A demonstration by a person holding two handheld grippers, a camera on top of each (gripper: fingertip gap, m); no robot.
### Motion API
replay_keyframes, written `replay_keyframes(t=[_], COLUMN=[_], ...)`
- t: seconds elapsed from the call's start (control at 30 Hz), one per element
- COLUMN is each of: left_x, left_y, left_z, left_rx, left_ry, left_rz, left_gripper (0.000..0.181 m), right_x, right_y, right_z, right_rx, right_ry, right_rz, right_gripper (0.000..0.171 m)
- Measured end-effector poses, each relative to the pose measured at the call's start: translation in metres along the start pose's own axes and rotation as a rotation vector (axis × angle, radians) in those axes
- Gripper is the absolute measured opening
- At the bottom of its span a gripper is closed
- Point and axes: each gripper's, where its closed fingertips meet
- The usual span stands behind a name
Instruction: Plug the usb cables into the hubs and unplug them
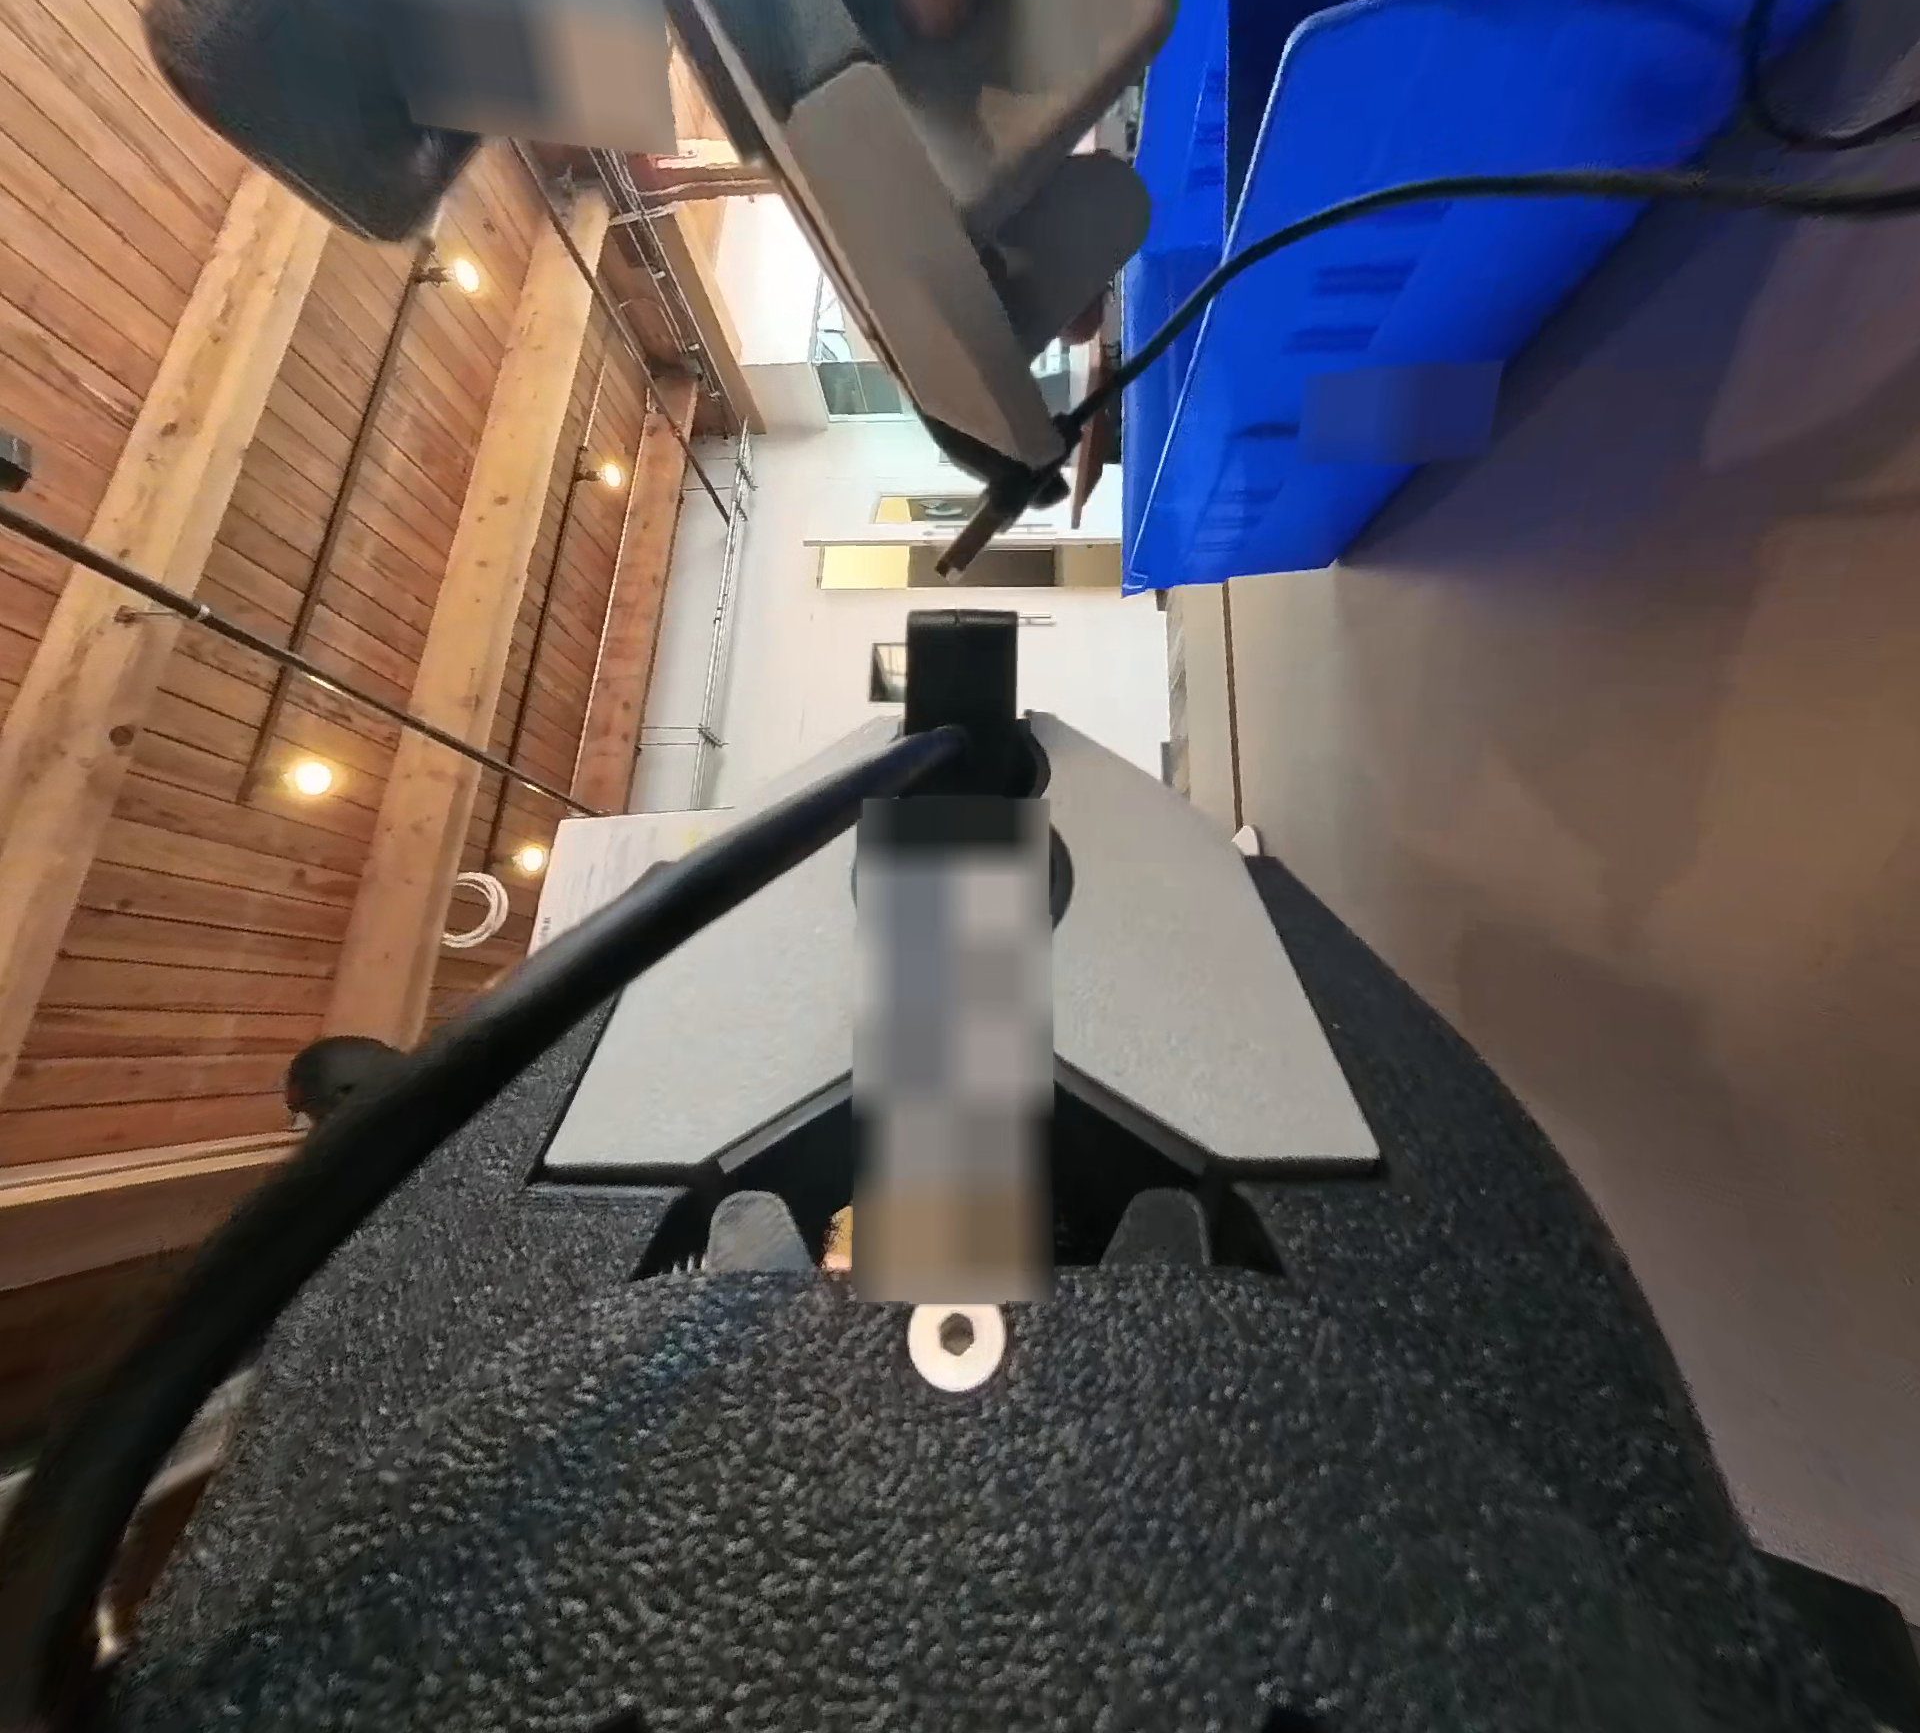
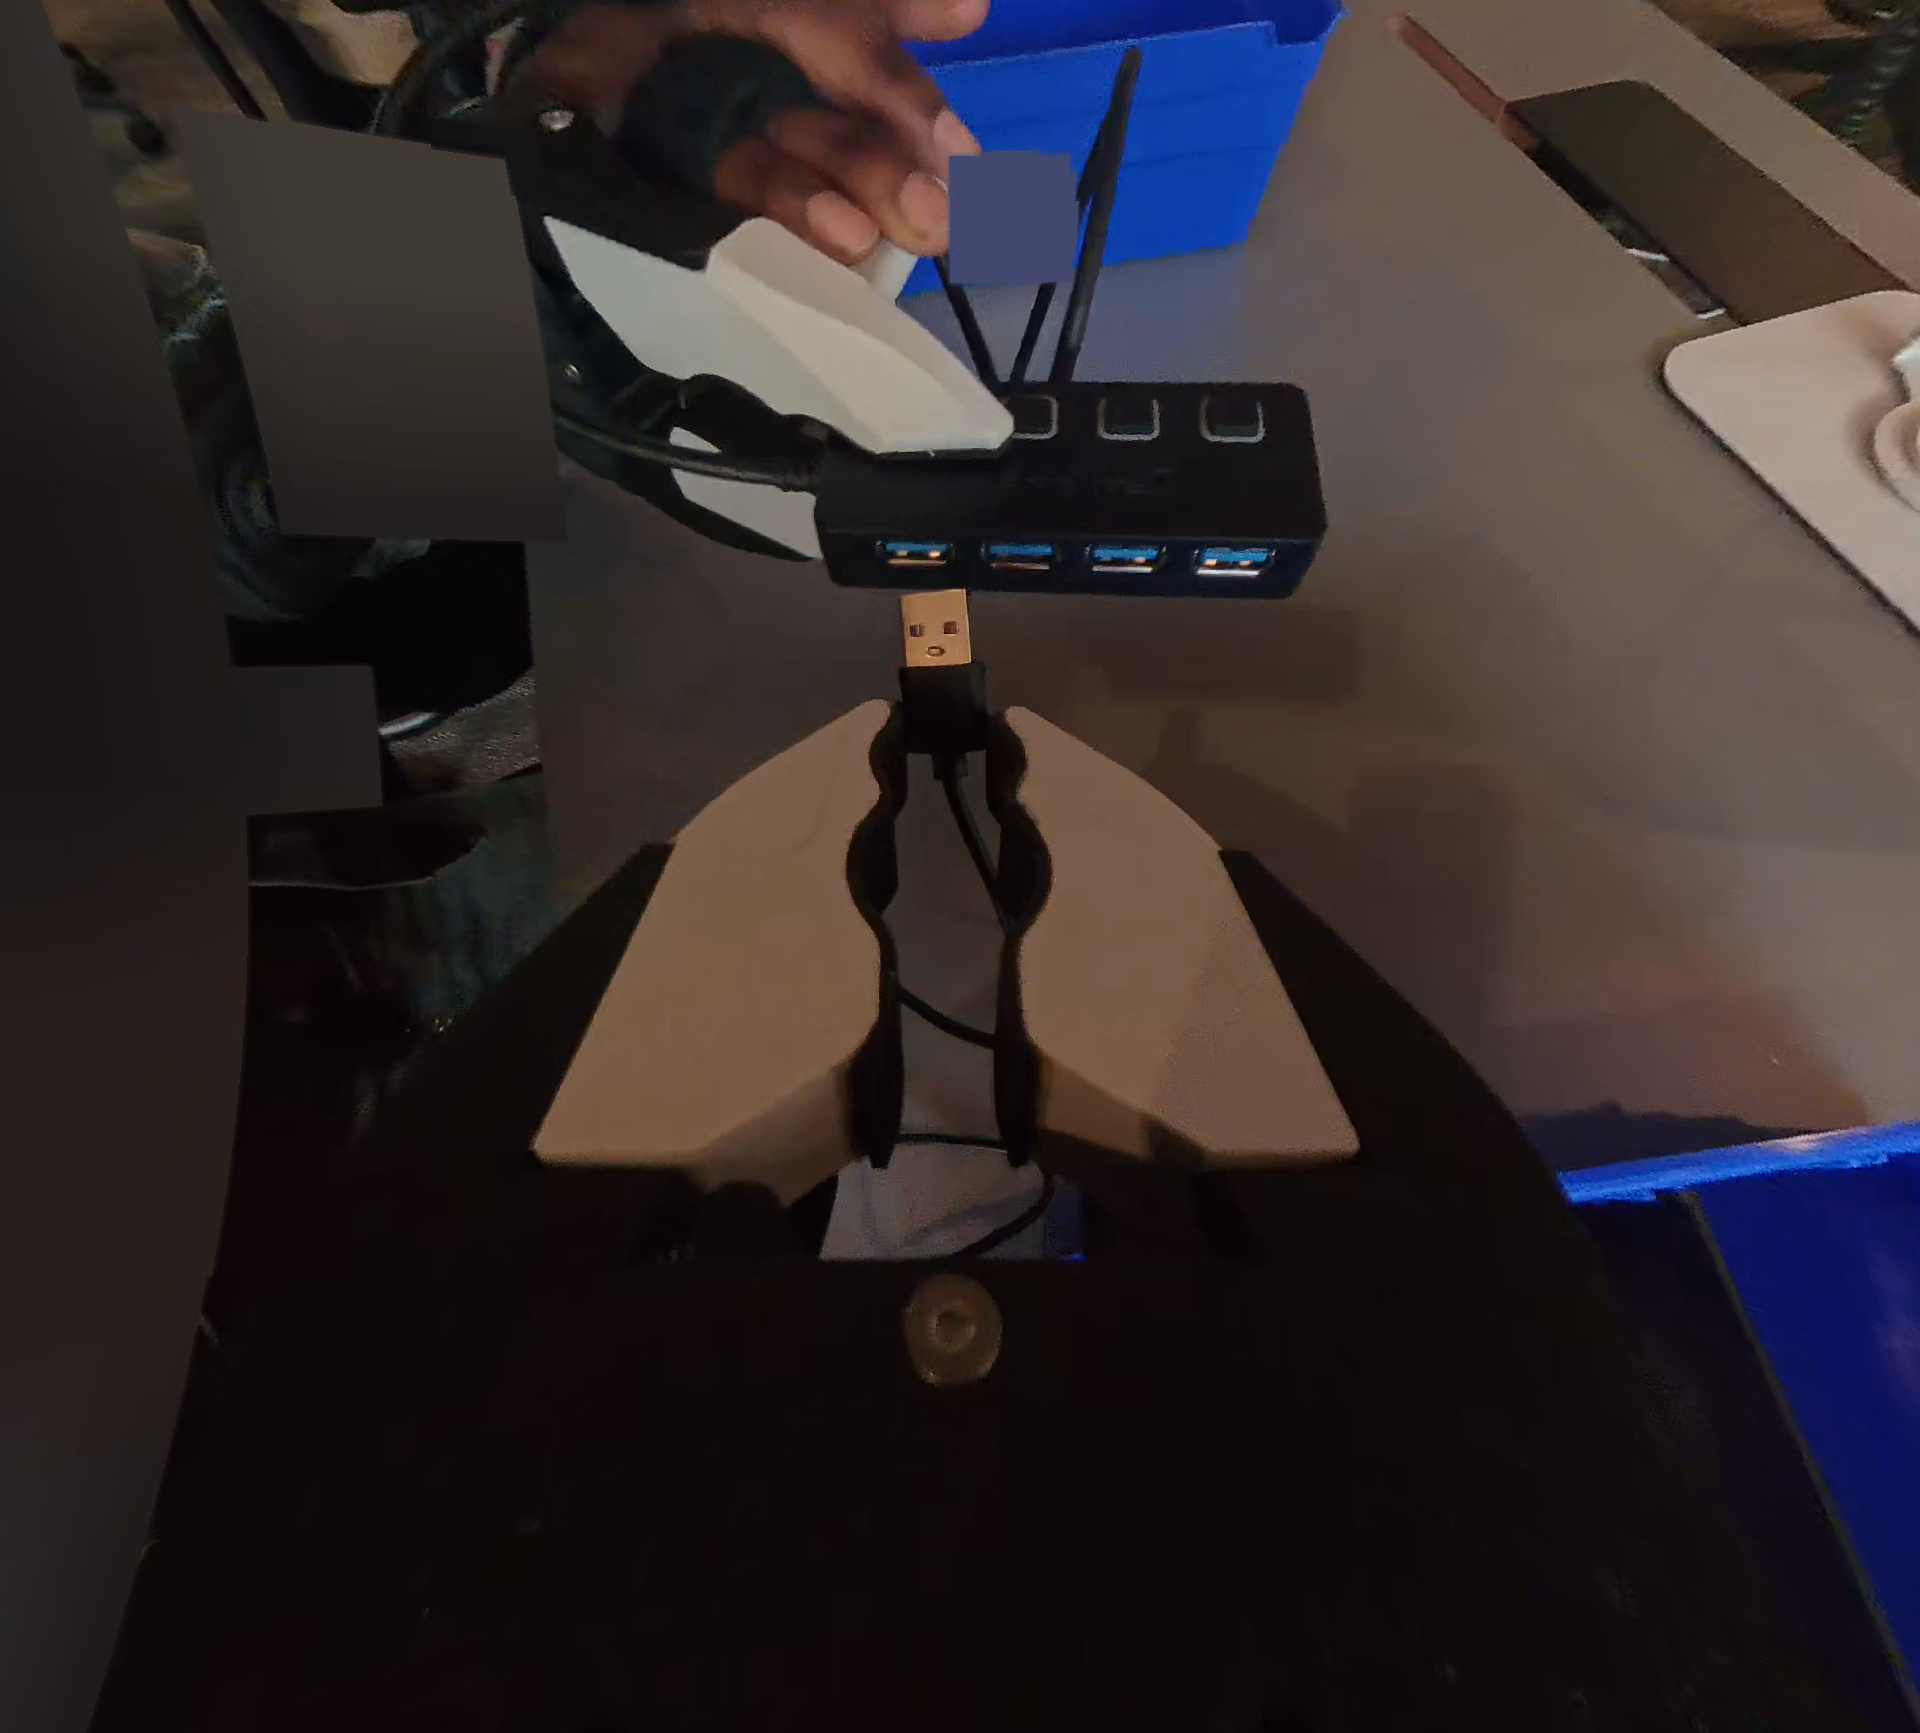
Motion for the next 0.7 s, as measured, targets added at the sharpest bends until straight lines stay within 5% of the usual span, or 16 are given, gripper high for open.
replay_keyframes(t=[0.23, 0.4, 0.5, 0.7], left_x=[-0.001, -0.002, 0.000, 0.012], left_y=[0.001, -0.001, -0.008, -0.001], left_z=[-0.007, -0.013, -0.014, -0.012], left_rx=[0.012, 0.478, 0.758, 0.946], left_ry=[-0.038, -0.021, -0.014, -0.081], left_rz=[-0.006, -0.118, -0.197, -0.380], left_gripper=[0.020, 0.017, 0.017, 0.017], right_x=[0.002, 0.038, 0.040, 0.007], right_y=[0.006, 0.018, 0.010, 0.009], right_z=[0.014, 0.065, 0.073, 0.063], right_rx=[0.114, 0.876, 1.394, 1.731], right_ry=[0.092, 0.263, 0.050, -0.199], right_rz=[-0.072, -0.699, -1.067, -1.201], right_gripper=[0.014, 0.013, 0.014, 0.014])
Point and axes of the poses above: each gripper's, where its closed fingertips meet, x back along the fingers, z out of its top, y = z × x across the jaws
